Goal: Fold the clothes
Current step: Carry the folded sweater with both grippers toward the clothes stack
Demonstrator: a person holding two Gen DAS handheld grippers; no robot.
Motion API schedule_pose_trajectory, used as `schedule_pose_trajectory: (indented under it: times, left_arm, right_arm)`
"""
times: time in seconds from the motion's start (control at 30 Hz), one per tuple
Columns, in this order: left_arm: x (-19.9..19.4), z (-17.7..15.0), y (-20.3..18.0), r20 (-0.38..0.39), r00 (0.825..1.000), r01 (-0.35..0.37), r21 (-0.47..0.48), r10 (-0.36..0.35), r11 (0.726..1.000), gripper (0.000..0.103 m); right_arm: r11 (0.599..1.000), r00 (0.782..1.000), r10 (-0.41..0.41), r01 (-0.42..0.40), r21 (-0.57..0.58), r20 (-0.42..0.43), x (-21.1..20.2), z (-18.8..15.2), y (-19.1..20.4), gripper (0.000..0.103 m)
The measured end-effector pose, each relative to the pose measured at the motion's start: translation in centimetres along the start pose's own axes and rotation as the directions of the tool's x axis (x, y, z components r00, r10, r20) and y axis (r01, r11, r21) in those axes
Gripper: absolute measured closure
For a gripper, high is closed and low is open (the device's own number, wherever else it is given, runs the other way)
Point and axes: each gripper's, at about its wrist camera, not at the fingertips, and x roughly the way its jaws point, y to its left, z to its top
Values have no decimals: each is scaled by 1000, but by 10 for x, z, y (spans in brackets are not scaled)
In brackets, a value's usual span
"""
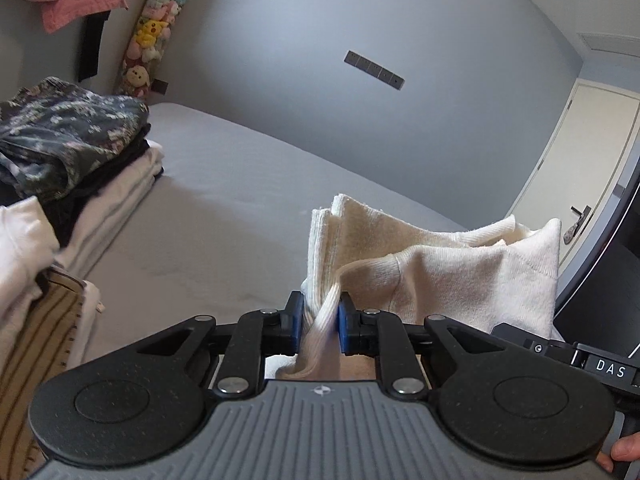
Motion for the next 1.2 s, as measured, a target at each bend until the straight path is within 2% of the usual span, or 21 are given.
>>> schedule_pose_trajectory:
  times: [0.17, 0.43, 0.57, 0.77, 0.93, 1.07, 1.2]
  left_arm:
    - [-66, 42, 14, 99, 994, -45, 30, 42, 999, 83]
    - [-174, 104, 46, 218, 965, -168, 93, 145, 981, 83]
    - [-220, 120, 69, 235, 950, -235, 104, 205, 966, 83]
    - [-272, 127, 106, 198, 932, -332, 132, 303, 934, 83]
    - [-280, 126, 133, 138, 921, -384, 155, 365, 910, 83]
    - [-258, 120, 153, 80, 915, -404, 164, 396, 900, 83]
    - [-225, 118, 172, 36, 910, -412, 162, 412, 897, 83]
  right_arm:
    - [994, 994, 100, -98, -57, 33, -12, 19, 59, 87]
    - [958, 962, 270, -265, -112, 32, -15, 43, 170, 87]
    - [935, 941, 337, -336, -117, -6, -8, 40, 222, 87]
    - [905, 906, 413, -420, -70, -97, 5, 11, 291, 87]
    - [893, 878, 438, -450, -20, -194, 26, -15, 327, 87]
    - [902, 874, 414, -432, -16, -255, 47, -34, 330, 87]
    - [917, 881, 370, -397, -34, -297, 72, -45, 322, 87]
